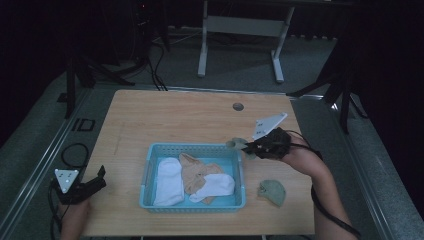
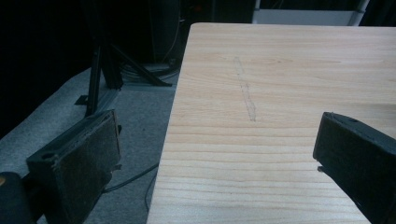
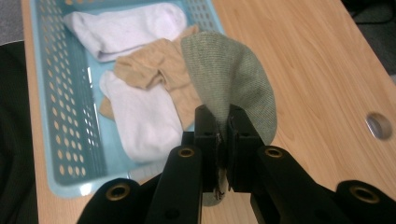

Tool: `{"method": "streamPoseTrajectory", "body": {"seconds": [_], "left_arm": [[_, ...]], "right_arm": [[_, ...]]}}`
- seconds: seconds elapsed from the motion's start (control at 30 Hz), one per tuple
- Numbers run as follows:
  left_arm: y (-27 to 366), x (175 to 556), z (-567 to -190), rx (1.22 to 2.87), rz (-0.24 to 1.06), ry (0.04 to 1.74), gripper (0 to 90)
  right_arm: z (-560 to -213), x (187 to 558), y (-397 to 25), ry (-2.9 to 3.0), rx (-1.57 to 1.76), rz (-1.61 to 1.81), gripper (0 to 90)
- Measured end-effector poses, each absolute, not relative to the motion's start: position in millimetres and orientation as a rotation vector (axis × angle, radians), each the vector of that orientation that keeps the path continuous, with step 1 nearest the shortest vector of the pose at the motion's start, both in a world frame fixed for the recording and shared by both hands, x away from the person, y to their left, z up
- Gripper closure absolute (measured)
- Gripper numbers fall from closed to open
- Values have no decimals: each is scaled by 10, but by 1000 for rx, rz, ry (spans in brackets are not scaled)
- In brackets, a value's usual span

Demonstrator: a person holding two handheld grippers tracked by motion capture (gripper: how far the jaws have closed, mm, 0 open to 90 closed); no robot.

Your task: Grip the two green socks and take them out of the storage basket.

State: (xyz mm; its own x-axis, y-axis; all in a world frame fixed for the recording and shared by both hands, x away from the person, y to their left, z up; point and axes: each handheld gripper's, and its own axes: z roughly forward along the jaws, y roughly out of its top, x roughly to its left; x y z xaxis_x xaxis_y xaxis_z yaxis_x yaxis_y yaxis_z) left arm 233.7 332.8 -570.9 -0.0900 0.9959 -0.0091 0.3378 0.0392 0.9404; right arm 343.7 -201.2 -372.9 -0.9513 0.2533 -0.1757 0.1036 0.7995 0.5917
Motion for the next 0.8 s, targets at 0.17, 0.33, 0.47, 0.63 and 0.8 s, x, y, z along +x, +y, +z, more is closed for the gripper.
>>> {"method": "streamPoseTrajectory", "body": {"seconds": [0.17, 0.33, 0.47, 0.63, 0.8], "left_arm": [[3328, 2336, -5709, 1399, 1073, 1540, 4], [3327, 2335, -5709, 1401, 1075, 1539, 4], [3327, 2334, -5708, 1402, 1074, 1539, 4], [3326, 2334, -5708, 1401, 1074, 1540, 4], [3326, 2334, -5708, 1402, 1074, 1540, 4]], "right_arm": [[-3752, 3455, -2181, 2729, 324, 867, 848], [-3868, 3495, -2405, 2717, 410, 848, 847], [-3996, 3539, -2536, 2711, 475, 836, 847], [-4124, 3578, -2616, 2718, 524, 825, 847], [-4339, 3632, -2683, 2735, 585, 813, 847]]}}
